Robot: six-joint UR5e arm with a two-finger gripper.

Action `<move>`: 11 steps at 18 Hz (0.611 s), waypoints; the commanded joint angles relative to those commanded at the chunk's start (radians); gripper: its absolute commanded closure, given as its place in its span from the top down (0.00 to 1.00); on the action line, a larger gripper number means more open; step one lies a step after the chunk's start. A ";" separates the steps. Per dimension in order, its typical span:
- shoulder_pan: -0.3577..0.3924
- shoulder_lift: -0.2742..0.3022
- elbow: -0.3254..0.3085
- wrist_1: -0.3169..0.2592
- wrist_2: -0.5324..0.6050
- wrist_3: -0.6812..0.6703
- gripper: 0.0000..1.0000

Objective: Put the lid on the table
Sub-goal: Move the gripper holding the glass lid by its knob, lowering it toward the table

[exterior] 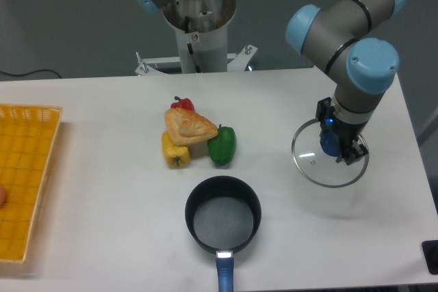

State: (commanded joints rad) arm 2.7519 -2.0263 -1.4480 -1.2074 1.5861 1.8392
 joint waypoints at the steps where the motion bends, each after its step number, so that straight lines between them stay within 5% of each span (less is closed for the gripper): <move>1: 0.003 -0.003 -0.005 0.017 -0.002 -0.002 0.60; 11: 0.018 -0.058 -0.046 0.112 -0.002 0.005 0.60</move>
State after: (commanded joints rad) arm 2.7703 -2.0846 -1.4941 -1.0953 1.5846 1.8438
